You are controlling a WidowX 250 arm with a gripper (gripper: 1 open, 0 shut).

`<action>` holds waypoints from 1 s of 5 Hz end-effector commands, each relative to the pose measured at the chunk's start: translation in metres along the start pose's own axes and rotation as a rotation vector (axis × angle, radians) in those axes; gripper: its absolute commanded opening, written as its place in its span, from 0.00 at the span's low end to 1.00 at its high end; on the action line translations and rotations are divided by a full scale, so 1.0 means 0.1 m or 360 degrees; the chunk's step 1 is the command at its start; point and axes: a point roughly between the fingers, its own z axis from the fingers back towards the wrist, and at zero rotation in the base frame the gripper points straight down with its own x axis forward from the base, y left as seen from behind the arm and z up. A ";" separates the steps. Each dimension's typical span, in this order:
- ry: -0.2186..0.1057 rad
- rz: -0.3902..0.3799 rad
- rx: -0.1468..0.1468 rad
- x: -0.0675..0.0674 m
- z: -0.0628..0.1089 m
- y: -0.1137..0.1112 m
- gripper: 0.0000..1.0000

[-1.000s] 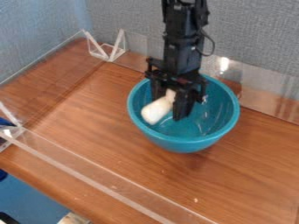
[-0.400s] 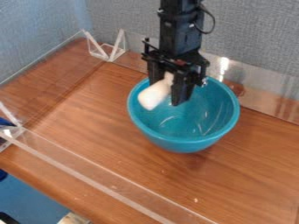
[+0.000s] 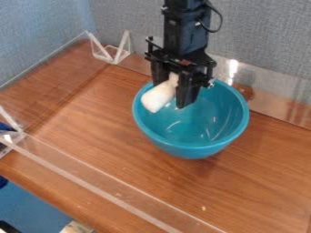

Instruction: Remove the mushroom from inside the blue bowl and put it on the table

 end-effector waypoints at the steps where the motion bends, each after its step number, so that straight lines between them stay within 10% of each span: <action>1: -0.0119 -0.0037 0.0047 0.01 0.22 -0.04 0.00; 5: -0.0153 -0.0004 0.0087 -0.05 0.26 -0.02 0.00</action>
